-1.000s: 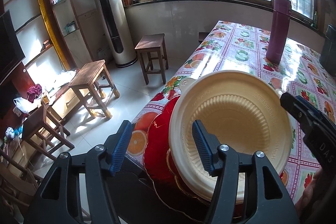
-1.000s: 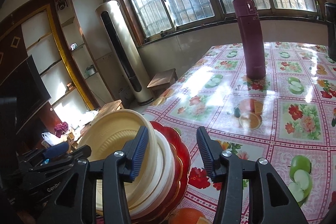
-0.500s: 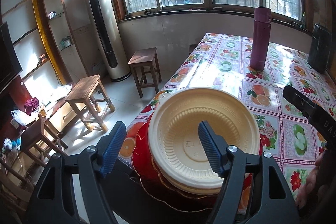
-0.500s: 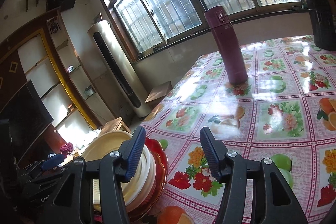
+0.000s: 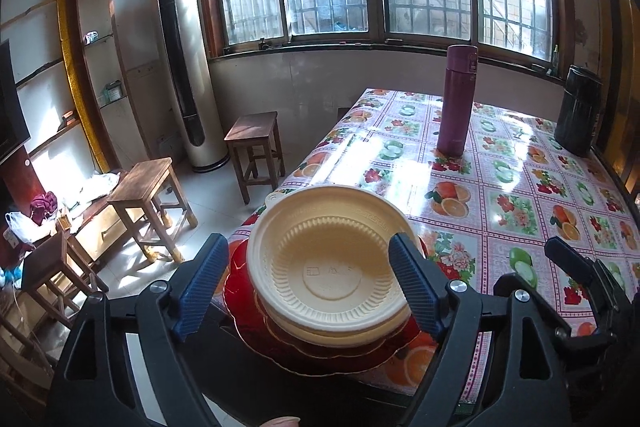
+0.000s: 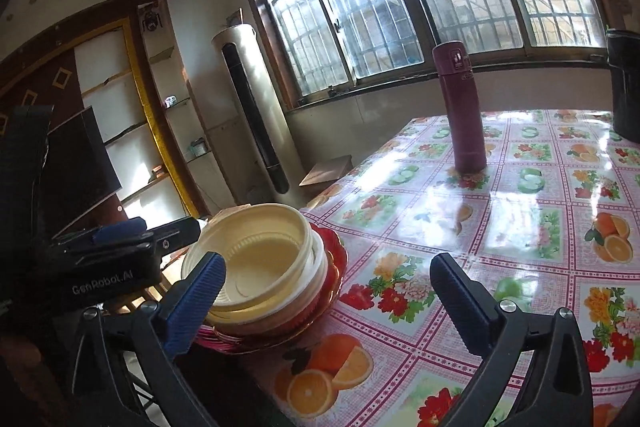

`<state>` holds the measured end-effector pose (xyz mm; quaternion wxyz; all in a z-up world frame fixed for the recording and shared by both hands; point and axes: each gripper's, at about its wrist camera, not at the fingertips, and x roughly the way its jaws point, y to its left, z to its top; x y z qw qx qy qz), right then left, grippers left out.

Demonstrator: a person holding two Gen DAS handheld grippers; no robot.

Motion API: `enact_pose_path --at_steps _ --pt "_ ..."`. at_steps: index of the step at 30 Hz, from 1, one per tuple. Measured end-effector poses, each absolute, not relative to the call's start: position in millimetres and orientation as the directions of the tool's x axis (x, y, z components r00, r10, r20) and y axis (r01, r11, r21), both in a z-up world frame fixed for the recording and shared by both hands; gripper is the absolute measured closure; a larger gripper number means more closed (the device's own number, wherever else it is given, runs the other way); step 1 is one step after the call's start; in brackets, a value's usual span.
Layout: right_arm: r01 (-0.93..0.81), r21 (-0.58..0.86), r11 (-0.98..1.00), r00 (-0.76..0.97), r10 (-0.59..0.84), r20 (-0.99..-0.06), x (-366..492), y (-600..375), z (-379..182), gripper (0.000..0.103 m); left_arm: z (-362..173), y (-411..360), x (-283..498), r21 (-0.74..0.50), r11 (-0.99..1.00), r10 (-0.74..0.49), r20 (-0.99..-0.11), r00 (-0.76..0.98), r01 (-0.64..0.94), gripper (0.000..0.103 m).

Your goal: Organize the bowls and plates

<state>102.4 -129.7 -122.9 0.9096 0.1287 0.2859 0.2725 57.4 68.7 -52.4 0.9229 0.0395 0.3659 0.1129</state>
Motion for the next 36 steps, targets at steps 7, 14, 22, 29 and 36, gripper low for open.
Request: enact_pose_path --at_steps 7,14,22,29,36 --pt "-0.415 0.326 0.849 0.786 0.515 -0.341 70.1 -137.4 -102.0 0.0 -32.1 57.0 38.0 0.146 0.978 0.21 -0.593 0.778 -0.152 0.013" --pt "-0.372 0.384 0.845 0.82 0.493 -0.29 68.4 -158.2 -88.9 0.0 -17.9 58.6 25.8 0.101 0.986 0.169 -0.556 0.814 -0.135 0.0" --pt "-0.347 0.411 0.843 0.819 0.486 -0.305 71.3 -167.7 -88.1 0.0 -22.2 56.3 23.9 0.053 0.995 0.102 -0.602 0.792 -0.088 0.0" --pt "-0.337 0.409 0.848 0.826 0.475 -0.305 73.3 -171.3 -86.1 0.0 -18.4 55.1 19.0 0.08 0.991 0.136 -0.577 0.805 -0.11 0.0" --pt "-0.328 0.425 0.844 0.82 0.477 -0.316 78.6 -175.8 -88.4 0.0 -17.1 55.1 17.6 0.088 0.99 0.142 -0.571 0.809 -0.111 0.0"
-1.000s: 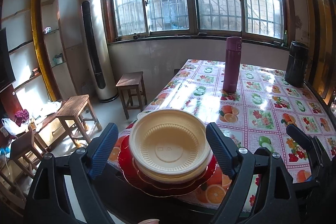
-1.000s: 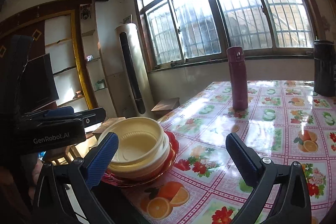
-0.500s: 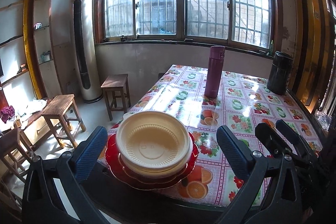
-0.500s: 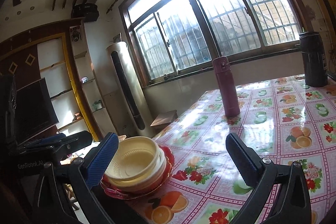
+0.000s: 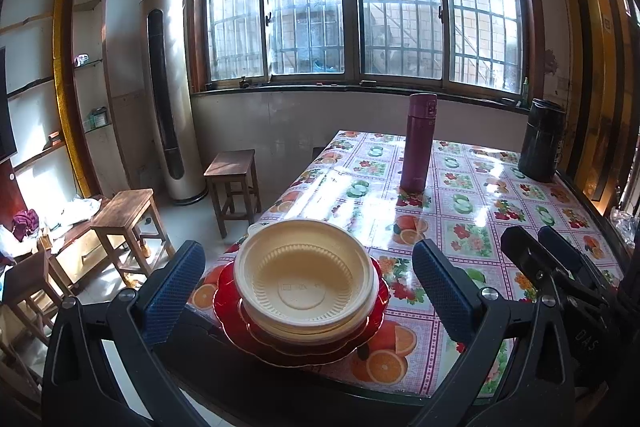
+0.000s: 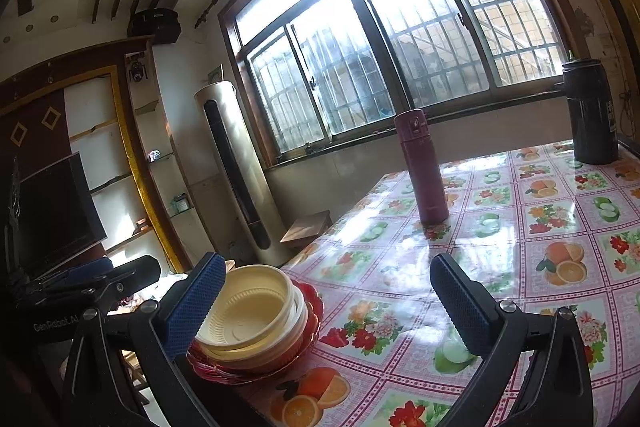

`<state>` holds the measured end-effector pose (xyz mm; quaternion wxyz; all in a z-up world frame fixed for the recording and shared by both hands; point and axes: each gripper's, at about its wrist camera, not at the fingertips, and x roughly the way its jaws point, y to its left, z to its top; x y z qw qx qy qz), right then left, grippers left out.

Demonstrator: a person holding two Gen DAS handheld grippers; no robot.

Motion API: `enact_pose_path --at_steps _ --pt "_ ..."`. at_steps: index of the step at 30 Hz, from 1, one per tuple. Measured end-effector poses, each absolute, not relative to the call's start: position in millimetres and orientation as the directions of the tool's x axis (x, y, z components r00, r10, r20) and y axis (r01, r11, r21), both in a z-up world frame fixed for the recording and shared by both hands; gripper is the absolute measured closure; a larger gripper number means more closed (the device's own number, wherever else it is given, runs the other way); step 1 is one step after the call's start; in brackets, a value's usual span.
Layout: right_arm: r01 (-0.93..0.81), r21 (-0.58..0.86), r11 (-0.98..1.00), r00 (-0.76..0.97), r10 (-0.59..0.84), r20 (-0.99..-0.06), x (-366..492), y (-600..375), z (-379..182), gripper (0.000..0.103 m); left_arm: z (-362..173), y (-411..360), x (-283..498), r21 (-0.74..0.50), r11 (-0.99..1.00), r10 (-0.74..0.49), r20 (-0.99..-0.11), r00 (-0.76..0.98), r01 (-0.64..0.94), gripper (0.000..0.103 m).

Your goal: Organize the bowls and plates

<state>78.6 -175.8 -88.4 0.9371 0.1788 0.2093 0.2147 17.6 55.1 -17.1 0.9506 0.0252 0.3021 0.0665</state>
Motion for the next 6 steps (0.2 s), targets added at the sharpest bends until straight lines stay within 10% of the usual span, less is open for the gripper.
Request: enact_pose_path --at_steps 6 --pt "-0.32 0.43 0.844 0.824 0.472 -0.314 77.7 -177.2 -88.5 0.0 -17.2 47.1 18.2 0.107 0.99 0.133 -0.569 0.812 -0.088 0.0"
